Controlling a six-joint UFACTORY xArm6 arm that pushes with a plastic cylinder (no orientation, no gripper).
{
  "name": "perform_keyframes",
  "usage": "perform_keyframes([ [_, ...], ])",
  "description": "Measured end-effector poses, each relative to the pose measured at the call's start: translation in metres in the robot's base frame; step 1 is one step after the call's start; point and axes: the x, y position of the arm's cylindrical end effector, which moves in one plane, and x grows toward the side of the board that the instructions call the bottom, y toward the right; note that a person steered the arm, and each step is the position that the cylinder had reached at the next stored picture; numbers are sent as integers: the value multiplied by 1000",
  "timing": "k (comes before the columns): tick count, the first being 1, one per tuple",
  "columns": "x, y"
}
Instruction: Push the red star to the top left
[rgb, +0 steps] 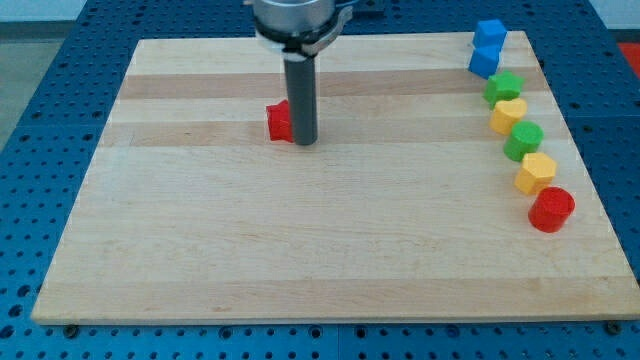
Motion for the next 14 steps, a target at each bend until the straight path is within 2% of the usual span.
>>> perform_keyframes([
  [2,-67,-21],
  [3,-63,-29],
  [4,-8,-29],
  [5,-11,-29],
  [6,-54,-32],
  [7,-59,-62],
  [8,-19,-66],
  [9,-20,-78],
  [11,-84,-119],
  [12,-95,-120],
  [13,-93,-88],
  [14,-103,-101],
])
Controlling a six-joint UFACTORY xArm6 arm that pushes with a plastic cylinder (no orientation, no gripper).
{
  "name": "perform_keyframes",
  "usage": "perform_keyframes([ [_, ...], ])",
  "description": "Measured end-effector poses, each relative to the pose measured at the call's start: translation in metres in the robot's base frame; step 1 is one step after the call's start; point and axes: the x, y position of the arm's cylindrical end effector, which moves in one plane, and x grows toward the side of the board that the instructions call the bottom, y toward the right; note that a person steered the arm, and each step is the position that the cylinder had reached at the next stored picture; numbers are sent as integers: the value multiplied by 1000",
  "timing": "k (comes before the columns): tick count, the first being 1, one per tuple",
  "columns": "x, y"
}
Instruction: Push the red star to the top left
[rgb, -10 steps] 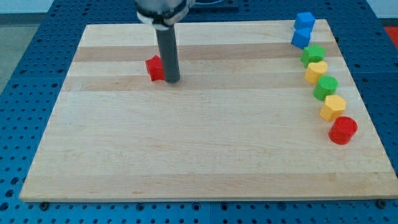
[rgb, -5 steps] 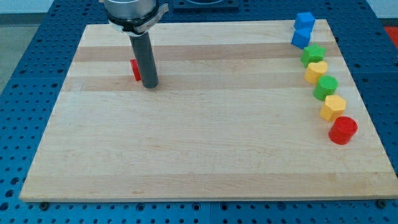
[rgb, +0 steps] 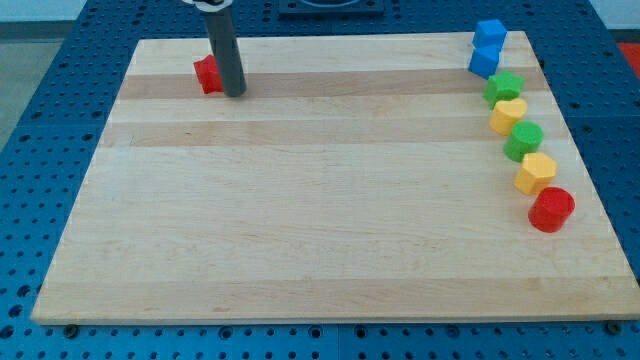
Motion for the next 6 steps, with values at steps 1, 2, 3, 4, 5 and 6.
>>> perform_keyframes([
  [1,-11,-28],
  [2,-33,-35],
  [3,-43,-49],
  [4,-43,-70],
  [5,-48,-82],
  [6,-55,-85],
])
